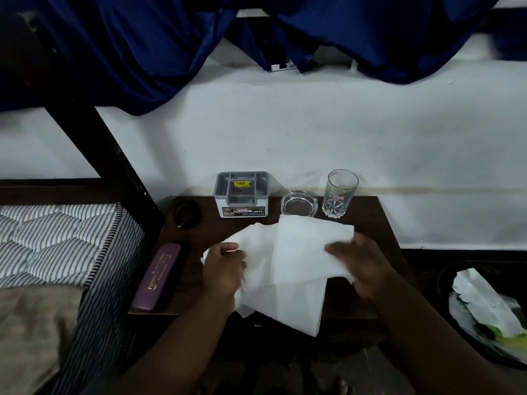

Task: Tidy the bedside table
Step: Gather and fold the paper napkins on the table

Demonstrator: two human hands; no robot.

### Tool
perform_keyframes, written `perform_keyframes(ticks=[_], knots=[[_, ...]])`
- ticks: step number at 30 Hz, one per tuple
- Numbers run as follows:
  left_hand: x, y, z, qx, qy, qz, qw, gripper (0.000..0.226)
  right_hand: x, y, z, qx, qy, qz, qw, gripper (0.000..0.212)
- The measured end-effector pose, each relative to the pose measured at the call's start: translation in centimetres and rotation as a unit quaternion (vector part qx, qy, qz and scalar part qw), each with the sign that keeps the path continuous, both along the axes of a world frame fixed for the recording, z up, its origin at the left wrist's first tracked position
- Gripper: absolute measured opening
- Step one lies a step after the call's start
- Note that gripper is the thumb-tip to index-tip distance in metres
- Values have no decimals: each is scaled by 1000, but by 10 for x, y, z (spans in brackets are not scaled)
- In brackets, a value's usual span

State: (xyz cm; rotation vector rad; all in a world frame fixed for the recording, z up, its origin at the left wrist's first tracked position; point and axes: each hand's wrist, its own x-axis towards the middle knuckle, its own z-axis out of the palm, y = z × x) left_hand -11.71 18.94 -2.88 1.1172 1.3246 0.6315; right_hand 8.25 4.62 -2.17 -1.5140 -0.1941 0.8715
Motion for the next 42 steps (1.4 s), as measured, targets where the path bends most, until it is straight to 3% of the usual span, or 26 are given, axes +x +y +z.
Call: perform_keyframes(ticks=[4,8,15,21,26,31,37,42], knots=[[-7,11,-11,23,79,2,997,15,4,-3,-2,-9,2,-28,1000,21],[3,10,-7,34,90,-18,995,14,-3,19,-8,-5,38,1,999,26],[15,21,-21,19,97,4,995,43,-13,65,-28,-19,18,96,995,30],[18,28,-16,-54,53,9,997,50,-12,79,-44,-68,-60,103,991,30],[20,24,-18,-60,5,4,998,60,-11,80,-50,-92,-115,110,983,36],[26,11,-13,-104,-29,-16,994,56,-16,82,-46,-112,-158,109,975,45],[39,-4,-12,36,26,-62,997,65,-17,79,-47,-95,-184,109,972,46],[42,-9,-11,159,122,-158,967,88,-18,79,-47,-92,-216,116,965,50]])
